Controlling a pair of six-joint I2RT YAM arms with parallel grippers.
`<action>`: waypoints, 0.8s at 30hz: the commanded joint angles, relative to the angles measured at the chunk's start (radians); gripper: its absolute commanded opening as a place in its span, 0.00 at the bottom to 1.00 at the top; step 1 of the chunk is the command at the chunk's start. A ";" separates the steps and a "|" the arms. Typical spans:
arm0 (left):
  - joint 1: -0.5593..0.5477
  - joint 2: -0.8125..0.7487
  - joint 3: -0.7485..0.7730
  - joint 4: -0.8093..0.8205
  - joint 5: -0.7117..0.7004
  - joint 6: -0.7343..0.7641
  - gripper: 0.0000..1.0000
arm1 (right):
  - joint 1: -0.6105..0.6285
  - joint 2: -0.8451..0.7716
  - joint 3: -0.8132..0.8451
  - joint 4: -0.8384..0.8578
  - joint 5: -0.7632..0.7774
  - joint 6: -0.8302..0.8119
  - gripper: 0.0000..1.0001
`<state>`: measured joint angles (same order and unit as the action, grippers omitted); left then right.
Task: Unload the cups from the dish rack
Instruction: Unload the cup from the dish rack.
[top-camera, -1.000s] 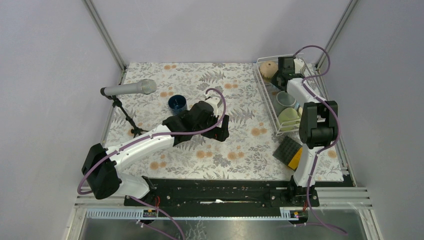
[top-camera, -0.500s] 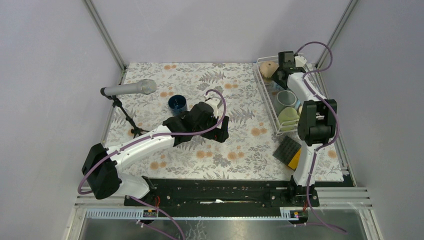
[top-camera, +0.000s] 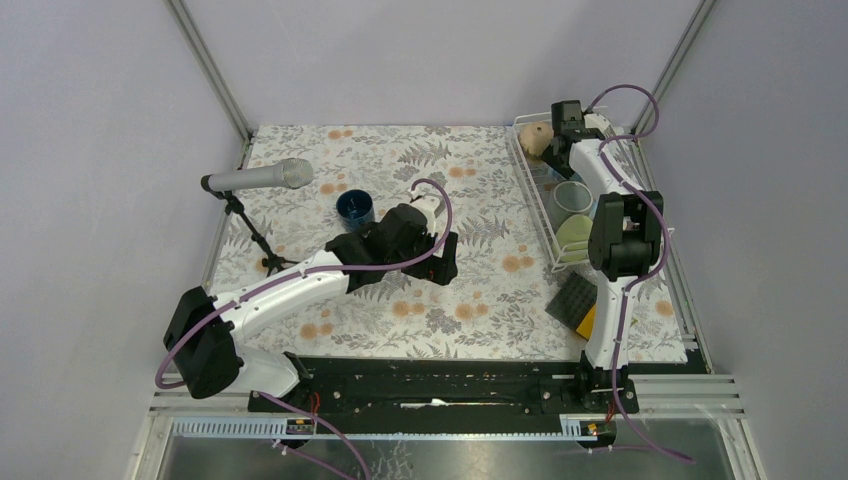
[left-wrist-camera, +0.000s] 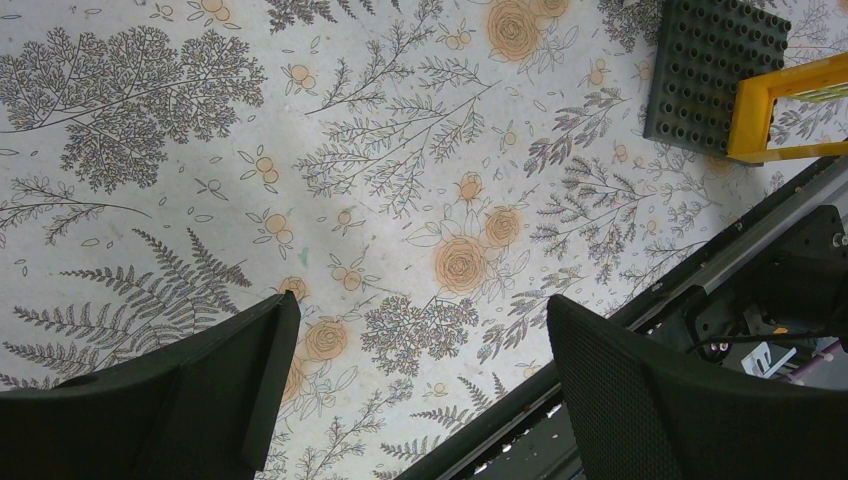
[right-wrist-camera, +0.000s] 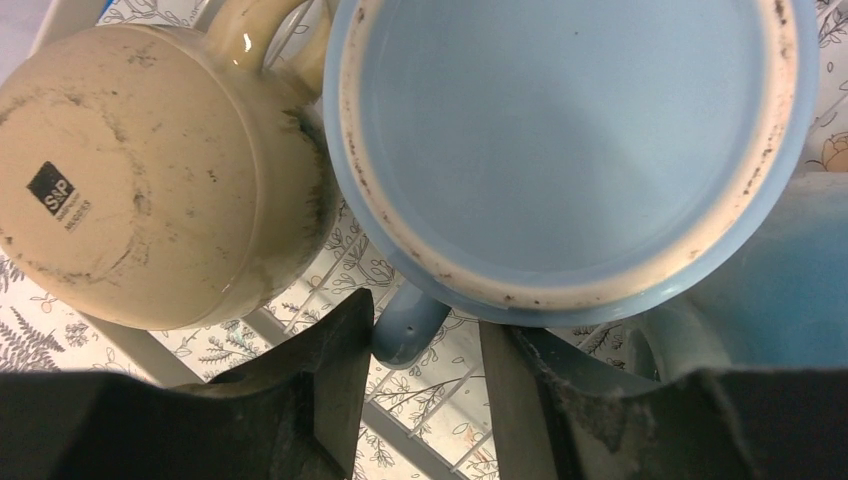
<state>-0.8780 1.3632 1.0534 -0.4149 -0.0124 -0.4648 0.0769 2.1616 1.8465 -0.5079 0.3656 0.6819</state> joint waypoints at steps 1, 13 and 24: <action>-0.004 -0.009 -0.005 0.050 0.008 -0.006 0.99 | -0.004 0.017 0.045 -0.043 0.081 -0.019 0.45; -0.003 0.000 -0.004 0.054 0.029 -0.009 0.99 | 0.016 -0.041 -0.008 -0.038 0.133 -0.120 0.39; -0.003 -0.002 -0.008 0.054 0.033 -0.009 0.99 | 0.008 0.001 0.046 -0.063 0.136 -0.113 0.49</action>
<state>-0.8780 1.3632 1.0531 -0.4084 0.0090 -0.4713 0.0860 2.1624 1.8435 -0.5236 0.4629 0.5705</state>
